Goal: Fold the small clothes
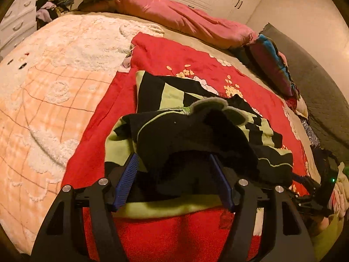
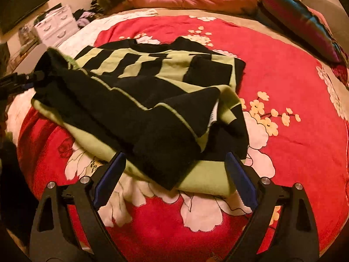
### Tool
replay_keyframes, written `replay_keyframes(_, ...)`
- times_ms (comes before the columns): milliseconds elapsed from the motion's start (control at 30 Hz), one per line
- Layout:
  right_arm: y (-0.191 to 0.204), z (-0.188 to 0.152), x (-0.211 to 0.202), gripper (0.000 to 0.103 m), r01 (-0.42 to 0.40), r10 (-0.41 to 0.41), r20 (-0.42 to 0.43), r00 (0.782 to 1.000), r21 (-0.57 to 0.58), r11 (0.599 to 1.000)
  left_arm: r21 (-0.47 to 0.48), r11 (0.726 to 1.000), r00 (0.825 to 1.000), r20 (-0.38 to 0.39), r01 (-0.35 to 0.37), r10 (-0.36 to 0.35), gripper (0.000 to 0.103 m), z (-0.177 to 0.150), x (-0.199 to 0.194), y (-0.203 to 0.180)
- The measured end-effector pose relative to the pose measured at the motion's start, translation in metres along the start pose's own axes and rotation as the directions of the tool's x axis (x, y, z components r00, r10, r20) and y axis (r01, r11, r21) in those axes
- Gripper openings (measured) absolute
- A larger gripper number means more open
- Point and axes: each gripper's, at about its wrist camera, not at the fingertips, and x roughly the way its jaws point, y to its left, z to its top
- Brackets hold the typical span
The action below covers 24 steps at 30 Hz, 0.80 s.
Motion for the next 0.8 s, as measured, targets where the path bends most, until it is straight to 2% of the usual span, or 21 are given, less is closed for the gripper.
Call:
replay_keyframes(33,-0.002,0.0,0.001,0.071,0.002,-0.002,-0.002,1.0,0.007,1.0,-0.008,1.0,1.0,-0.002,0.0,0.0,0.062,0.0,0.002,0.0)
replay_keyframes(67,-0.004,0.001,0.001,0.06,-0.004,0.004,-0.001,1.0,0.013,1.0,-0.017,1.0,1.0,-0.001,0.005,-0.005,0.061,0.001,0.004,0.001)
replay_keyframes(100,-0.008,0.001,0.001,0.045,-0.027,0.027,0.003,1.0,0.026,0.999,-0.034,0.999,1.0,0.005,0.015,-0.015,0.054,0.001,0.005,0.003)
replay_keyframes(133,-0.009,0.002,0.0,0.038,-0.042,0.042,0.008,0.999,0.037,0.998,-0.042,0.999,1.0,0.006,0.02,-0.02,0.044,0.001,0.005,0.004)
replay_keyframes(167,-0.012,0.003,-0.003,0.03,-0.061,0.06,0.022,0.998,0.056,0.997,-0.051,0.998,1.0,0.009,0.021,-0.021,0.039,0.002,0.006,0.005)
replay_keyframes(233,-0.022,0.006,-0.01,0.011,-0.163,0.155,0.069,0.986,0.123,0.979,-0.081,0.996,0.999,0.026,0.036,-0.034,0.012,0.004,0.003,0.012)
replay_keyframes(300,-0.036,0.01,-0.018,0.009,-0.276,0.249,0.147,0.957,0.219,0.936,-0.103,0.993,0.997,0.054,0.055,-0.05,0.005,0.008,-0.004,0.017)
replay_keyframes(400,-0.054,0.024,-0.022,0.008,-0.407,0.34,0.25,0.907,0.308,0.86,-0.128,0.988,0.993,0.085,0.091,-0.081,0.005,0.017,-0.012,0.021)
replay_keyframes(500,-0.064,0.043,-0.02,0.007,-0.445,0.351,0.3,0.887,0.351,0.824,-0.135,0.986,0.991,0.1,0.101,-0.088,0.005,0.032,-0.01,0.02)
replay_keyframes(567,-0.074,0.059,-0.016,0.007,-0.481,0.359,0.345,0.867,0.397,0.782,-0.139,0.985,0.99,0.107,0.107,-0.092,0.005,0.039,-0.007,0.019)
replay_keyframes(600,-0.079,0.065,-0.014,0.007,-0.49,0.357,0.36,0.862,0.414,0.767,-0.146,0.984,0.989,0.117,0.106,-0.089,0.005,0.046,-0.004,0.018)
replay_keyframes(700,-0.089,0.085,0.001,0.007,-0.458,0.31,0.361,0.879,0.464,0.759,-0.169,0.98,0.988,0.13,0.105,-0.083,0.005,0.06,0.003,0.021)
replay_keyframes(800,-0.1,0.096,0.027,0.007,-0.44,0.287,0.349,0.892,0.528,0.726,-0.191,0.979,0.991,0.127,0.072,-0.048,0.006,0.075,0.016,0.024)
